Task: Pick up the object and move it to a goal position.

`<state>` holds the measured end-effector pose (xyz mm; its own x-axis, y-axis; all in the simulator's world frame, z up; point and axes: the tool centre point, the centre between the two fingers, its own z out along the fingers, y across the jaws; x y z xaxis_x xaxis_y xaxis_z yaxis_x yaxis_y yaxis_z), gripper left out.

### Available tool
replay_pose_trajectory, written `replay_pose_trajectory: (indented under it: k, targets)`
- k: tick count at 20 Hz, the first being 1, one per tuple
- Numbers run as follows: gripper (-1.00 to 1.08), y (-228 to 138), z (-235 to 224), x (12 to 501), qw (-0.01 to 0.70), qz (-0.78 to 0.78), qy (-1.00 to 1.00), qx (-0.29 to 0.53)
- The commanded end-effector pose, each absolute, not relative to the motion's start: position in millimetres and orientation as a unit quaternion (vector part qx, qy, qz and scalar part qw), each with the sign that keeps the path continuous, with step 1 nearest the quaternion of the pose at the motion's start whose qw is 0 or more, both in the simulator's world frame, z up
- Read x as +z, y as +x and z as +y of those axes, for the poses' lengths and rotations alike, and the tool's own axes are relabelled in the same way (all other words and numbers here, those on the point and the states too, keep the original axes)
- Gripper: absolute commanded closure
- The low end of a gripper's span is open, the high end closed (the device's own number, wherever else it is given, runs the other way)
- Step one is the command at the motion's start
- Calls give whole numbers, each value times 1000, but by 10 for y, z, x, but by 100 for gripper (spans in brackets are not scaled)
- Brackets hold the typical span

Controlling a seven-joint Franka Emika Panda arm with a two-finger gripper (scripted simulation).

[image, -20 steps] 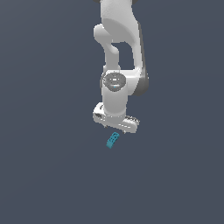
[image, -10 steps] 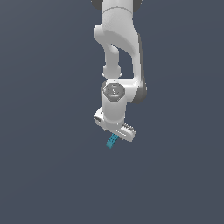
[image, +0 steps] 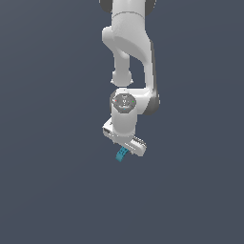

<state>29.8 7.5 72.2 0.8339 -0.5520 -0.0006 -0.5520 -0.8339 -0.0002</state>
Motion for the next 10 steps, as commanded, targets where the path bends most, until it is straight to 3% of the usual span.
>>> replay_pose_trajectory:
  k: [1, 10]
  targets:
    - [-92, 297, 76, 691, 0, 288, -958, 0]
    - [-92, 287, 71, 285, 0, 290, -957, 0]
